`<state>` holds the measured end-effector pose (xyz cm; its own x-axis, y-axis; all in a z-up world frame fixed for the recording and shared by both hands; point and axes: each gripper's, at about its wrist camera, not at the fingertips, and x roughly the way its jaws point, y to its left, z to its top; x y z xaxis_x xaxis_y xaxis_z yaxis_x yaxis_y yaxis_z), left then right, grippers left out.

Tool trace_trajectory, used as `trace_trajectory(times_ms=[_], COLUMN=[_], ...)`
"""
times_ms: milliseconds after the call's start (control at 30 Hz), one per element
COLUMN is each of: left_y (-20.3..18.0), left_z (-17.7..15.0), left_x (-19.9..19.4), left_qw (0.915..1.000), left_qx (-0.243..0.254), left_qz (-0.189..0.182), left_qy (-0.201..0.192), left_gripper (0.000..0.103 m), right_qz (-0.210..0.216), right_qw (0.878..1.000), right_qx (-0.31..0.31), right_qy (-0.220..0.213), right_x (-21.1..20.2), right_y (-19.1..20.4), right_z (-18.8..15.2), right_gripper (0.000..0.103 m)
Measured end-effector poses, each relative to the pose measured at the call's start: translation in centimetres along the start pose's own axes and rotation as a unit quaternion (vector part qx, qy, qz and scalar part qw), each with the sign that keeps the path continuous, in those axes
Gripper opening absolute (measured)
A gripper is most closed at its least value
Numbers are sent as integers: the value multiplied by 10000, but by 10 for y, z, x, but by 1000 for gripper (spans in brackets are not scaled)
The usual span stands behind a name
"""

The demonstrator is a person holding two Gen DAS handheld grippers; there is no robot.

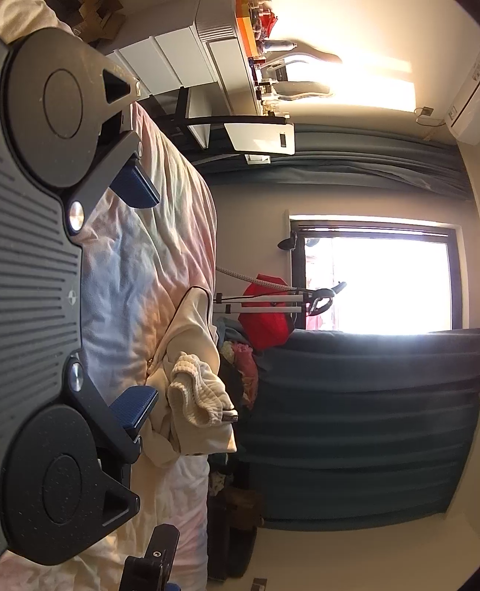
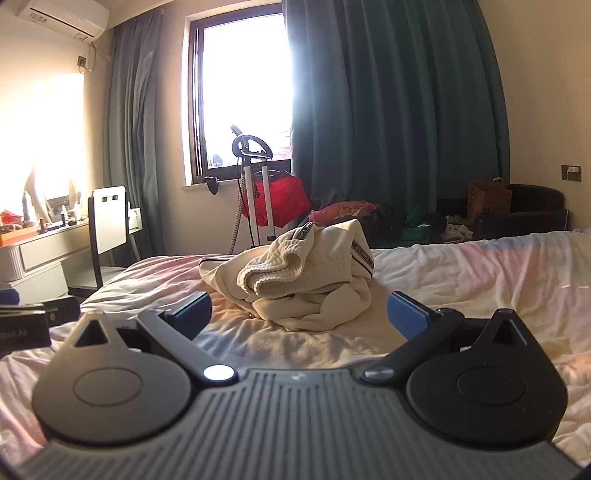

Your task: Fold clothes

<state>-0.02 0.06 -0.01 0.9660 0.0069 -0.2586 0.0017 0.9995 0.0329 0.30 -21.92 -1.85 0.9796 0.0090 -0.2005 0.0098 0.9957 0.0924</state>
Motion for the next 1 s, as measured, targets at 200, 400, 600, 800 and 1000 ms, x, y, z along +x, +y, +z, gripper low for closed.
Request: trace_trajectory(times_ms=[200, 400, 600, 800, 1000], left_y=[5, 5, 5, 7, 6], left_z=[-2, -3, 1, 1, 3], left_x=[-1, -2, -4, -3, -1], left_qw=[10000, 10000, 10000, 10000, 10000], left_qx=[-24, 7, 0, -48, -42], left_qz=[-66, -47, -32, -38, -26], left_qy=[-50, -87, -80, -70, -56], left_gripper=[103, 103, 103, 103, 103], right_qz=[-24, -37, -32, -33, -23], right_qw=[10000, 10000, 10000, 10000, 10000], right_qx=[-34, -48, -59, -46, -34], right_qy=[-27, -25, -7, -10, -2], right_x=[0, 1, 0, 0, 0], right_y=[0, 4, 2, 3, 2], right_z=[-1, -1, -2, -1, -1], right_gripper=[103, 103, 103, 103, 103])
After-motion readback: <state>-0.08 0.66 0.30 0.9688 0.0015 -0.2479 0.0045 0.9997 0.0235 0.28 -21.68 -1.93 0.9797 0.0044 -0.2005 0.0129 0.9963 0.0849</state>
